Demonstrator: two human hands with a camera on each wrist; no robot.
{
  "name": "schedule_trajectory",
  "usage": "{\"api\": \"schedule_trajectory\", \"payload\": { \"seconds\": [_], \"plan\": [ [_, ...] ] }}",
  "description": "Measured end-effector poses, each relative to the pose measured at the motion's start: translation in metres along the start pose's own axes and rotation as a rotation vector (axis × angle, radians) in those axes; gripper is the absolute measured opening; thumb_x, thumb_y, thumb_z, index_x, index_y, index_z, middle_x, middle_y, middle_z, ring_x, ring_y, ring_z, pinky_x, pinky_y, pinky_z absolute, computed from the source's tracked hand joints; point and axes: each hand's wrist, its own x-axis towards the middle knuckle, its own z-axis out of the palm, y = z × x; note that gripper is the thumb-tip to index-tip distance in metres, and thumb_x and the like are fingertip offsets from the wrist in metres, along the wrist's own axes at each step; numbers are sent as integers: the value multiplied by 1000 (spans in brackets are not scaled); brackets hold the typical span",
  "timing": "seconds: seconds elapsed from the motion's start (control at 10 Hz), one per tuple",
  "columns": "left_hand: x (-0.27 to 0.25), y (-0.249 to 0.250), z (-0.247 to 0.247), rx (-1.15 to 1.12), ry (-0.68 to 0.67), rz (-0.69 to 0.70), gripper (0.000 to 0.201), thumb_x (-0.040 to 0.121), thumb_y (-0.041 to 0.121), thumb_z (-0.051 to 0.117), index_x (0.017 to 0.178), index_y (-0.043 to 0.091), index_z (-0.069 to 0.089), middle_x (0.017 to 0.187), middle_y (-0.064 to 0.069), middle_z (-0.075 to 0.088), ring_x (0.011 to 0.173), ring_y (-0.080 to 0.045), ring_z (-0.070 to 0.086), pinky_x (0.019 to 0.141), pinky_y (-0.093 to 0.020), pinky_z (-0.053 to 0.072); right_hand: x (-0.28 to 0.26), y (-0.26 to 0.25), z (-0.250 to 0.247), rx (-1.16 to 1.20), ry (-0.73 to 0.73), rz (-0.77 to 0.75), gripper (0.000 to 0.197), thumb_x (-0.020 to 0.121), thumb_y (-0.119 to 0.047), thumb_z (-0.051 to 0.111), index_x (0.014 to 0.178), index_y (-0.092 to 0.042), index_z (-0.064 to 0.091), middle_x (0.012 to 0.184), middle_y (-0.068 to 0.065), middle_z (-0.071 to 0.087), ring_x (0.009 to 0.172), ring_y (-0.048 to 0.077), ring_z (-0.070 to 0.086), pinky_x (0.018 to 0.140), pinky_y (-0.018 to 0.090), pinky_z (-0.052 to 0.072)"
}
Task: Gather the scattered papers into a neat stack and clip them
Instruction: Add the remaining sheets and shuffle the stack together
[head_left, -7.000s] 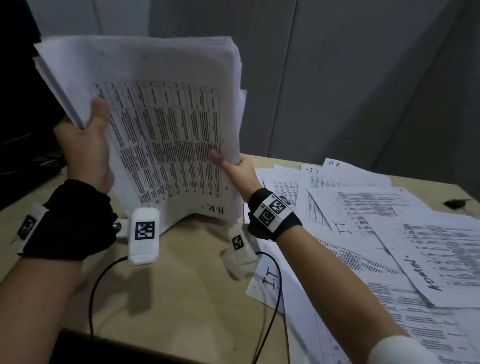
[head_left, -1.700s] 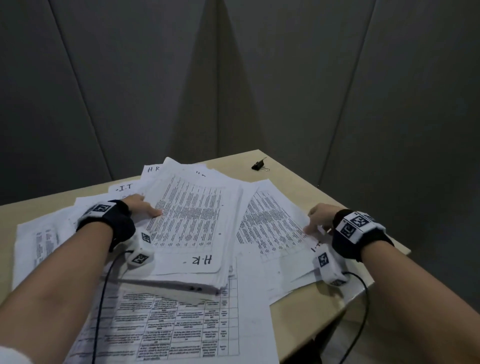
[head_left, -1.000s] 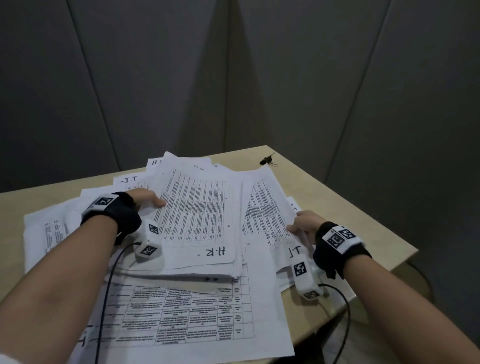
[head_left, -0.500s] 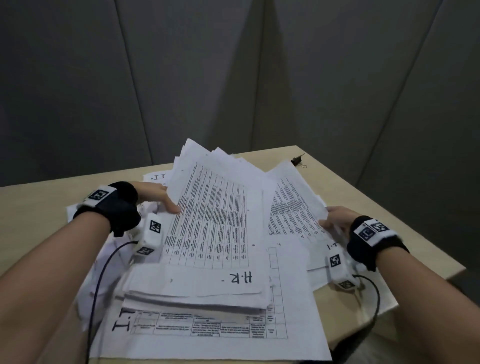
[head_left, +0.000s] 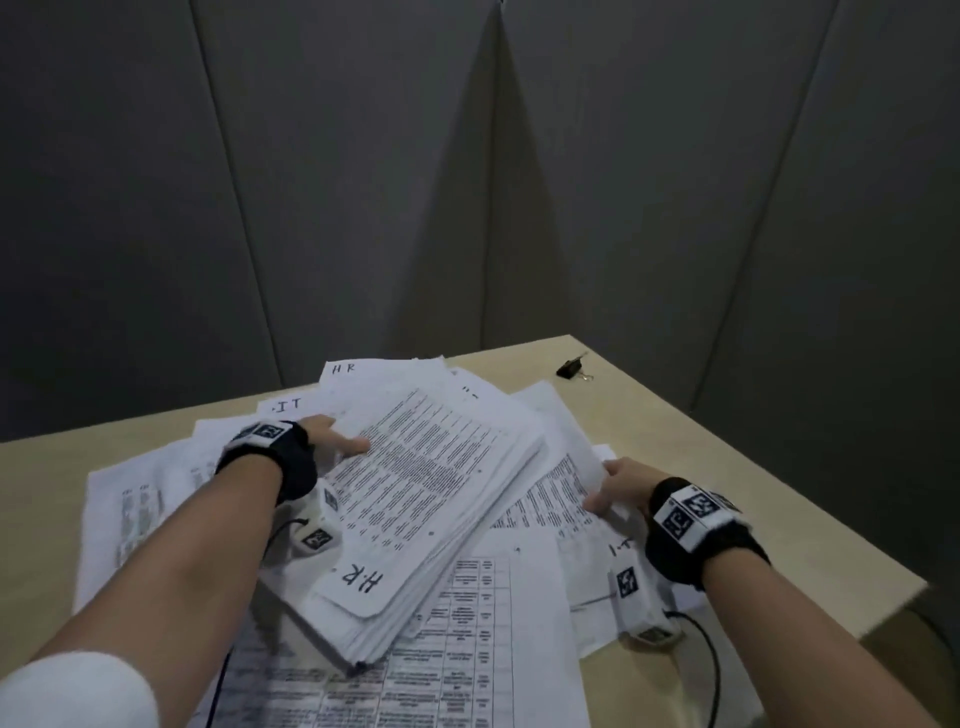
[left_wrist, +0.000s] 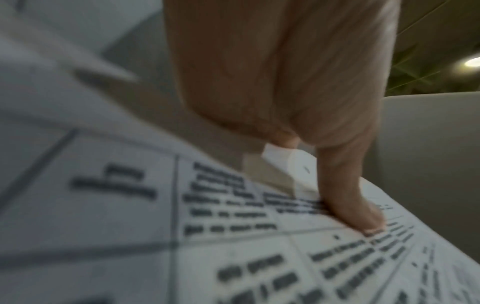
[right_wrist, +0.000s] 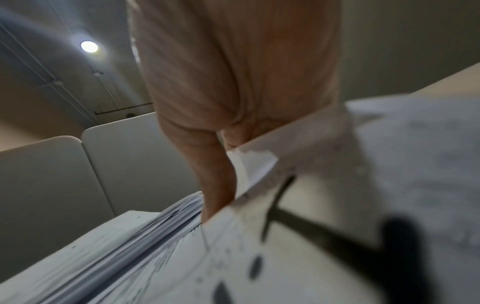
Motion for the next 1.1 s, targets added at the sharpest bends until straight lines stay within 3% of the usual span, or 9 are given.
{"api": "schedule_trajectory", "payload": {
  "seconds": [0.2,0.3,0.4,0.5,0.6,0.8,0.9,1.0,1.1],
  "plan": [
    [36,-21,-7,114,-16,4,126,25,69,84,131,7,52,130,-8,60,116,-26,57,105,-38,42,4,0,-1,-8,-4,30,40,77,-17,75,112,-2,63,111,12,68,98,25,62,92,32,48],
    [28,-16,-11,165,-42,51,111,43,55,88,136,11,46,135,-5,55,123,-24,52,108,-38,38,6,1,-2,26,-24,37,43,73,-15,77,112,-2,64,110,13,68,102,27,63,98,38,47],
    [6,-1,-14,98,-121,78,59,60,23,87,111,7,62,111,-4,68,103,-24,62,98,-33,42,6,1,-2,69,-48,46,41,72,-8,77,110,1,64,110,15,68,100,28,63,97,40,48],
    [5,4,-20,123,-160,90,59,45,37,89,95,11,68,95,-5,72,95,-25,66,96,-36,47,6,0,-2,158,-66,67,38,73,-1,74,110,3,63,111,18,67,102,31,63,93,39,50],
    [12,0,-26,240,-143,61,77,37,52,87,101,14,67,93,0,71,93,-20,65,94,-34,48,8,0,-2,128,-65,63,38,78,-4,70,114,2,60,114,17,65,98,27,61,87,34,50],
    [-27,14,-34,65,-192,177,15,73,19,80,78,13,67,71,2,69,64,-13,63,58,-20,45,7,-3,-3,-150,-19,46,32,93,-17,51,119,1,54,122,15,57,101,20,51,86,26,41],
    [-42,8,-34,-86,-125,271,14,79,21,74,83,9,68,77,-6,69,67,-22,66,62,-26,51,5,-3,-2,-153,23,66,23,96,-14,42,75,-16,49,92,6,50,93,13,39,74,17,32],
    [-56,-3,-31,-284,-171,264,27,79,22,73,100,5,70,97,-17,72,87,-36,70,82,-46,55,-6,-9,-3,-156,31,90,36,94,-7,41,61,-19,35,70,-3,38,70,15,42,59,18,35],
    [-66,-12,-32,-484,-143,198,25,85,14,65,107,3,66,106,-18,70,93,-34,68,86,-43,53,1,0,-9,-85,29,167,34,85,4,40,53,-7,38,53,7,44,55,19,38,49,21,30]
  ]
}}
